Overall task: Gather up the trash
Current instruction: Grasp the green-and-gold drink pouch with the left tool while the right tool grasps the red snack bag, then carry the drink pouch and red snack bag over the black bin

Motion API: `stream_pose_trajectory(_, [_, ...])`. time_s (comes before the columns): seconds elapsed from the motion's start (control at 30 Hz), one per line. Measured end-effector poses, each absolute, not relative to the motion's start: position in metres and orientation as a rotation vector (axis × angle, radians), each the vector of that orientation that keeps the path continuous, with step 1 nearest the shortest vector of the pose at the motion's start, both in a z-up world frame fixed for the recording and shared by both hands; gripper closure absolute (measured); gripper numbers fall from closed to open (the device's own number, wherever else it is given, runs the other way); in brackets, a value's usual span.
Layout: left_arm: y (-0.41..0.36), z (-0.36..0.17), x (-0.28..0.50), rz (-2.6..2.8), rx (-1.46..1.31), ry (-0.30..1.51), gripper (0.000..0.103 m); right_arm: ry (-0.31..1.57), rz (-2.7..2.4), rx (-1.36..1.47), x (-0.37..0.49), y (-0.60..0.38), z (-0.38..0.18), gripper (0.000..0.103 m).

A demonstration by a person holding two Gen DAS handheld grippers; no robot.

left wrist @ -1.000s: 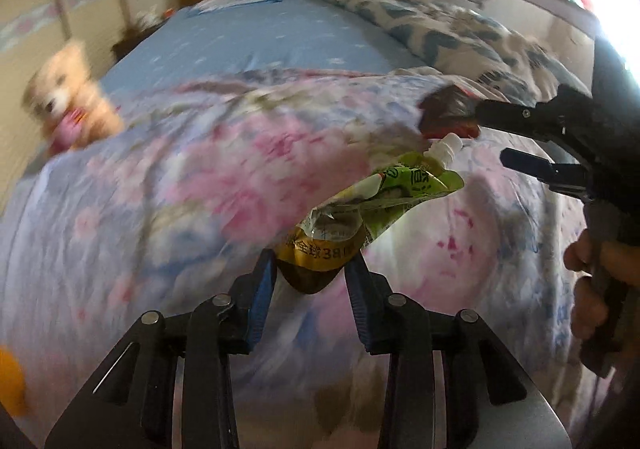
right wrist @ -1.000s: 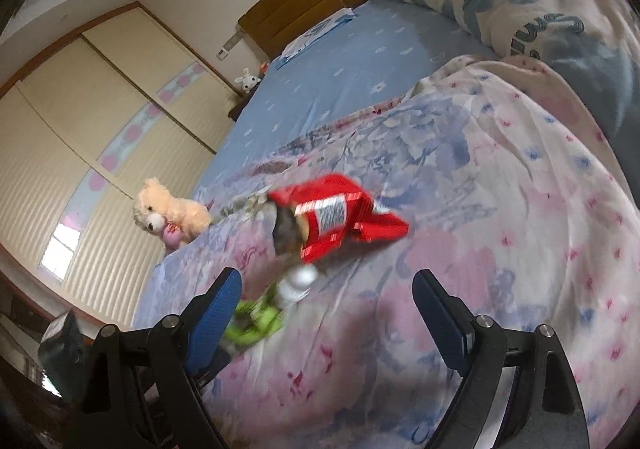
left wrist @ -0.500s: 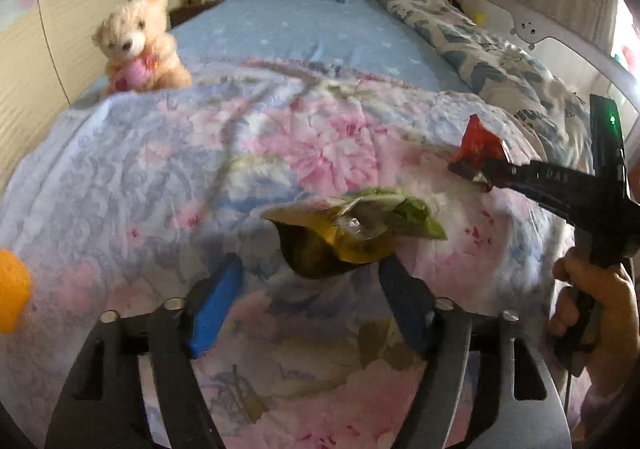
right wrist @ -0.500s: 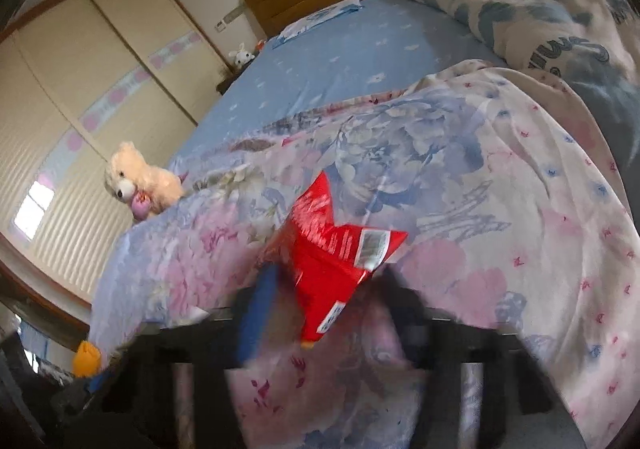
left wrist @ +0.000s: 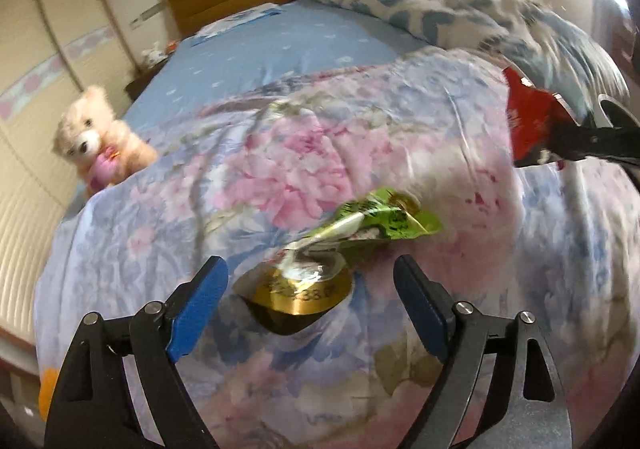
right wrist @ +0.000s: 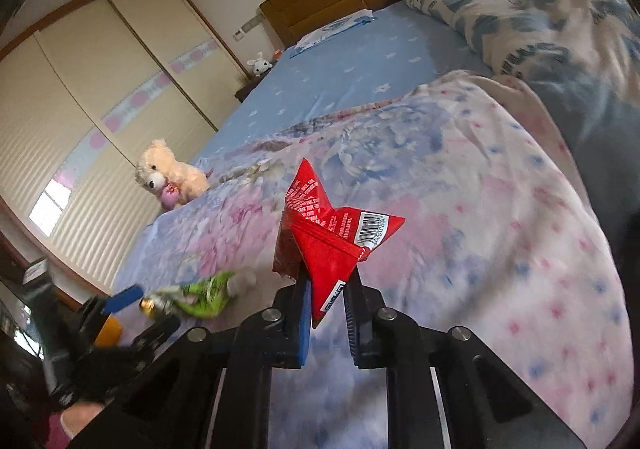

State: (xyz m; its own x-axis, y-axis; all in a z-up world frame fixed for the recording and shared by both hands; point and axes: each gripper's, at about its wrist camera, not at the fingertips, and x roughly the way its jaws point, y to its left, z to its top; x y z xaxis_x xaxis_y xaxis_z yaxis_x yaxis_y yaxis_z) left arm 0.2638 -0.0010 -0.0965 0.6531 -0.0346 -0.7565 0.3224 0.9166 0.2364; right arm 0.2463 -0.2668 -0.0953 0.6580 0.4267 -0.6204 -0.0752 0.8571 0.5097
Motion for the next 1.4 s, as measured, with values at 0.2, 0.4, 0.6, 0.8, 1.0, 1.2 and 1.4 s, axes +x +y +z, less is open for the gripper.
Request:
stream_pose_trajectory(0.2, [-0.011,-0.107,0.259,-0.222,0.337,0.892,0.069,0.81,0.281,0.493,0.213,-0.281,-0.096,0.089])
stream_pose_trajectory(0.4, [-0.018,-0.094,0.236,-0.264,0.141,0.908,0.071,0.794,0.262,0.501,0.185,-0.297,-0.091,0.089])
stream_pose_trajectory(0.6, [-0.05,-0.085,0.21,-0.328,0.052,0.929,0.072,0.768,0.249,0.486,0.157,-0.31,-0.082,0.089])
stream_pose_trajectory(0.8, [-0.096,-0.081,0.184,-0.385,0.073,0.925,0.072,0.744,0.221,0.487,0.129,-0.328,-0.078,0.089])
stream_pose_trajectory(1.0, [-0.136,-0.077,0.172,-0.436,0.115,0.923,0.072,0.732,0.177,0.493,0.103,-0.352,-0.079,0.089])
stream_pose_trajectory(1.2, [-0.171,-0.07,0.165,-0.478,0.157,0.905,0.072,0.713,0.129,0.514,0.083,-0.378,-0.079,0.089])
stream_pose_trajectory(1.4, [-0.204,-0.063,0.157,-0.508,0.213,0.873,0.072,0.68,0.078,0.534,0.064,-0.405,-0.078,0.089])
